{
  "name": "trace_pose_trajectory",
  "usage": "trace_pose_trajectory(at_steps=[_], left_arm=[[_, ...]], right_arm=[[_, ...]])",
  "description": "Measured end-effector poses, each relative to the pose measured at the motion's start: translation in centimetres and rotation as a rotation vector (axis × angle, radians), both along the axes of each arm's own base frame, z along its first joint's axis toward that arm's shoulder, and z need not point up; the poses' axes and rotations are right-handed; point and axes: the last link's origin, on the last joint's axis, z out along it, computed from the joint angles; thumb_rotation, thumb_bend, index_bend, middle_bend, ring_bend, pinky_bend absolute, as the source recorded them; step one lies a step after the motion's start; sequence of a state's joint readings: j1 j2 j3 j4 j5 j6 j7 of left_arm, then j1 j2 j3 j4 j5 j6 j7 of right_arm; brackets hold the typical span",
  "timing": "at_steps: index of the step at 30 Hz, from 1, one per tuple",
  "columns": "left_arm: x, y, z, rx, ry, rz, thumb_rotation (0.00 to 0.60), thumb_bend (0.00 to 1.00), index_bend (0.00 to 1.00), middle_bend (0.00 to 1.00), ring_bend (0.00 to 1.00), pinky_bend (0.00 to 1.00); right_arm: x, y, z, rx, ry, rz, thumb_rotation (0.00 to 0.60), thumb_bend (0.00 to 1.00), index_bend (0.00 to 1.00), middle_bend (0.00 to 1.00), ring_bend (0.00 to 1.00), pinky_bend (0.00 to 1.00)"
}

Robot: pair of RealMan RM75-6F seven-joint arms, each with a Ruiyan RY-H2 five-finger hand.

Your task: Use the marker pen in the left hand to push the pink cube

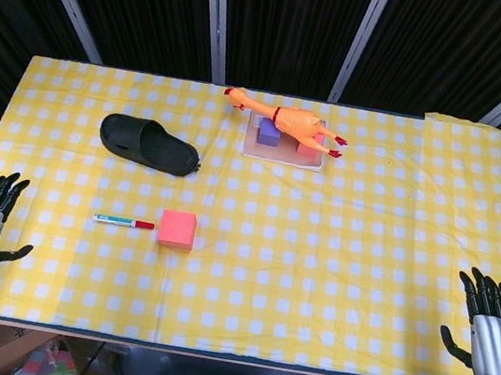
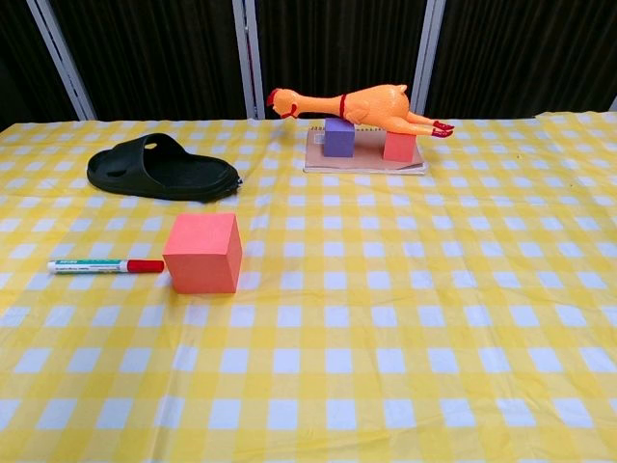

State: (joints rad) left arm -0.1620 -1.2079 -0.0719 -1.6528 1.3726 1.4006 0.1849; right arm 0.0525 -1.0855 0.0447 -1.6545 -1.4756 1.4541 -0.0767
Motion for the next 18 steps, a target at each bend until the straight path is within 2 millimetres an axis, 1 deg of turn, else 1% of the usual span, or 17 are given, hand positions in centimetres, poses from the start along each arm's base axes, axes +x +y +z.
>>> trace_pose_trajectory(at_steps=[11,14,17,18], left_arm=[[0.0,-0.1,-0.2,-0.012,0.01,-0.003,0.6,0.09,0.0,0.0,0.0,0.01],[0.1,0.0,-0.4,-0.027,0.007,0.003,0.6,0.09,0.04,0.0,0.0,0.03],[0.3,0.6,-1.0,-0.06,0.006,0.012,0.6,0.12,0.13,0.0,0.0,0.09],[0.4,0.8,-1.3,-0.073,0.007,0.015,0.6,0.14,0.17,0.0,0.0,0.11]], right_arm=[[0.1,0.0,0.0,-0.001,0.006,0.007,0.6,0.38,0.0,0.0,0.0,0.0],[0.1,-0.1,-0.2,0.002,0.01,0.009,0.6,0.38,0.0,0.0,0.0,0.0],[0.1,-0.1,-0.1,0.0,0.007,0.01,0.6,0.38,0.0,0.0,0.0,0.0],[0.1,-0.1,-0.1,0.0,0.006,0.01,0.6,0.38,0.0,0.0,0.0,0.0]])
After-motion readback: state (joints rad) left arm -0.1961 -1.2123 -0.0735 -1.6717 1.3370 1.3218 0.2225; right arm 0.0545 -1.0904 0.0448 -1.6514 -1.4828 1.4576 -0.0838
